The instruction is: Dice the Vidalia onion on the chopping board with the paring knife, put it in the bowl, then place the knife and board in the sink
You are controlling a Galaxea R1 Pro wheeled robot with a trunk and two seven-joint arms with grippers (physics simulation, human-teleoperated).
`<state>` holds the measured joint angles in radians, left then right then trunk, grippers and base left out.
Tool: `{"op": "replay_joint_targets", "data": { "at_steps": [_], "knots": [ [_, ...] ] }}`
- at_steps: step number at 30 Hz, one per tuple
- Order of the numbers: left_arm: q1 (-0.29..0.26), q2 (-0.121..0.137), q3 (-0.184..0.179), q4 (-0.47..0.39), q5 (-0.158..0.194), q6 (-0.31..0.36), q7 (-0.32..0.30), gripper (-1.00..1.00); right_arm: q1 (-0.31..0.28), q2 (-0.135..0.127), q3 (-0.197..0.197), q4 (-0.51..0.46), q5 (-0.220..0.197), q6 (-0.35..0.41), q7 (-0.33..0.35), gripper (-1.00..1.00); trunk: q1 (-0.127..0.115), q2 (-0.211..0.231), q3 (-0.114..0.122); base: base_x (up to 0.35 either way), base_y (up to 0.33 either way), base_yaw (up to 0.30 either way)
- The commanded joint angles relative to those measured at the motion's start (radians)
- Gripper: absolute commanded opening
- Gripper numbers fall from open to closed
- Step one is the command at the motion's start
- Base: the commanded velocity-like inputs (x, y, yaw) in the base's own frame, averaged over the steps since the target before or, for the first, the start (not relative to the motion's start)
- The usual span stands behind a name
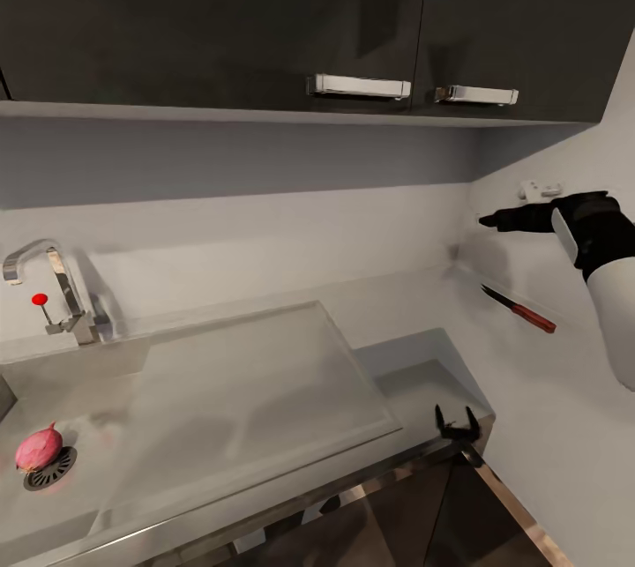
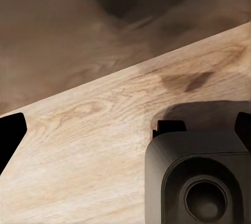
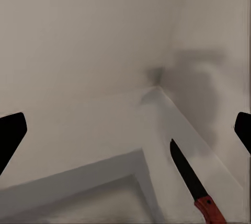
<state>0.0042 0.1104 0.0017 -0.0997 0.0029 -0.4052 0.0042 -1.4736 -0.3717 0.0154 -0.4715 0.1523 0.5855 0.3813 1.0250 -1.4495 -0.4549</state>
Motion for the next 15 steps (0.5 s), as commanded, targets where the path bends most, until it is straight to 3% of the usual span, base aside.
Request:
{"op": "replay_joint_targets", "data": {
  "at_steps": [1, 7, 15],
  "knots": [
    [0.000, 0.000, 0.000, -0.002, 0.000, -0.001, 0.000, 1.00, -0.001, -0.007, 0.001, 0.004, 0.010, -0.002, 0.006, 1.00, 0.000, -0.001, -0.001, 0.000, 0.000, 0.000],
    [0.000, 0.000, 0.000, -0.002, 0.000, -0.001, 0.000, 1.00, -0.001, -0.043, 0.001, 0.022, 0.010, -0.050, -0.006, 1.00, 0.000, -0.001, -0.001, 0.000, 0.000, 0.000],
    [0.000, 0.000, 0.000, -0.002, 0.000, -0.001, 0.000, 1.00, -0.001, -0.063, 0.001, 0.032, 0.010, -0.058, -0.010, 1.00, 0.000, -0.001, -0.001, 0.000, 0.000, 0.000]
  ]
}}
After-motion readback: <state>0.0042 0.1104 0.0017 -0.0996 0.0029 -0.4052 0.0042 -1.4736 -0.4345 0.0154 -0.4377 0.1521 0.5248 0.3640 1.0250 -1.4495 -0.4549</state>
